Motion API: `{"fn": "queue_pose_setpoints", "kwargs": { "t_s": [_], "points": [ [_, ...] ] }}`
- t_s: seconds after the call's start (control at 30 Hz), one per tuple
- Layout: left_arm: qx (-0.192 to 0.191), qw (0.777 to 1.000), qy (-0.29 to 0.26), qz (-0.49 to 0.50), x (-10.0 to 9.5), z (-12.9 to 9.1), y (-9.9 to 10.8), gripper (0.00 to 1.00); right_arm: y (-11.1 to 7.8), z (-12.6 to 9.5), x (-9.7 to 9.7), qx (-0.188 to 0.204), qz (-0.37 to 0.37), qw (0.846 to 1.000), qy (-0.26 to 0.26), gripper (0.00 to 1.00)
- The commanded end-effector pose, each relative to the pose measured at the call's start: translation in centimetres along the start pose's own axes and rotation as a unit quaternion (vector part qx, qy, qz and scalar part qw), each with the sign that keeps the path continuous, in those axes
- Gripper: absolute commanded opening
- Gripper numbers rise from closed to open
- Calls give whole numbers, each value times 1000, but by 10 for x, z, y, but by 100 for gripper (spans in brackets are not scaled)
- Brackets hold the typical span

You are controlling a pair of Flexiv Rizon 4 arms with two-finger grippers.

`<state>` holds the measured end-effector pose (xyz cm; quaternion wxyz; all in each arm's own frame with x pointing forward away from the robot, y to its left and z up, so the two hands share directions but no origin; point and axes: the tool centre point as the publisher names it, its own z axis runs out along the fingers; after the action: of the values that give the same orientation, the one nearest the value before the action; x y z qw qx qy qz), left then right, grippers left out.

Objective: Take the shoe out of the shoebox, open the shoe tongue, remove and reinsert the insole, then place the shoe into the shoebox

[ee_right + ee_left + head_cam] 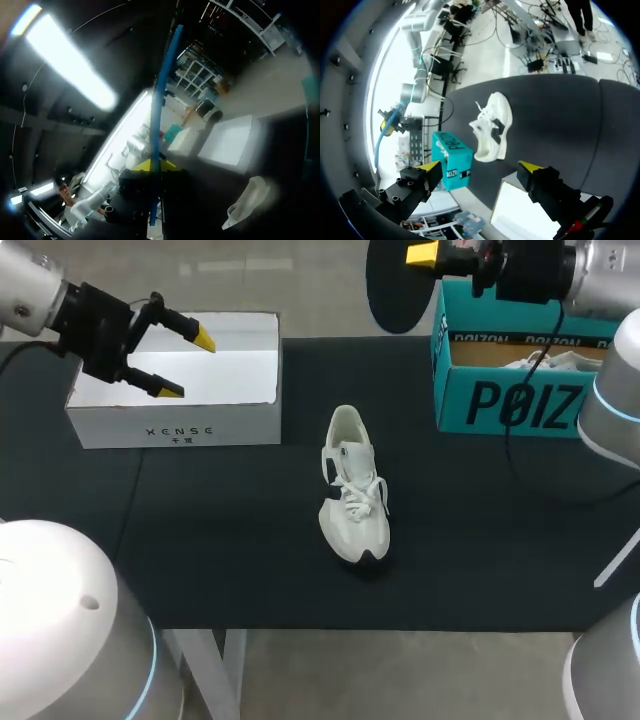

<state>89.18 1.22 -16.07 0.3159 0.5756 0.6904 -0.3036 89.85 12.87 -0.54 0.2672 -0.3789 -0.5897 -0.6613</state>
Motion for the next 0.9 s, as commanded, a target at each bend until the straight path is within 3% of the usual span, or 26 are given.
{"fn": "queue_pose_setpoints", "kwargs": {
  "t_s": [0.03,0.4,0.57,0.63,0.87,0.9],
  "points": [
    [0,1000,2,0,0,0,0,100,0,1,0,-1,0,1000,-1,0],
    [0,1000,2,0,0,0,0,100,0,1,0,-1,0,1000,-1,0],
    [0,1000,2,0,0,0,0,100,11,4,-10,124,-101,986,-55,0],
    [0,1000,2,0,0,0,0,100,13,4,-16,153,-117,979,-64,0],
    [0,1000,2,0,0,0,0,100,17,7,-48,175,-173,965,-87,0],
    [0,1000,2,0,0,0,0,100,17,8,-53,163,-172,968,-80,0]
  ]
}}
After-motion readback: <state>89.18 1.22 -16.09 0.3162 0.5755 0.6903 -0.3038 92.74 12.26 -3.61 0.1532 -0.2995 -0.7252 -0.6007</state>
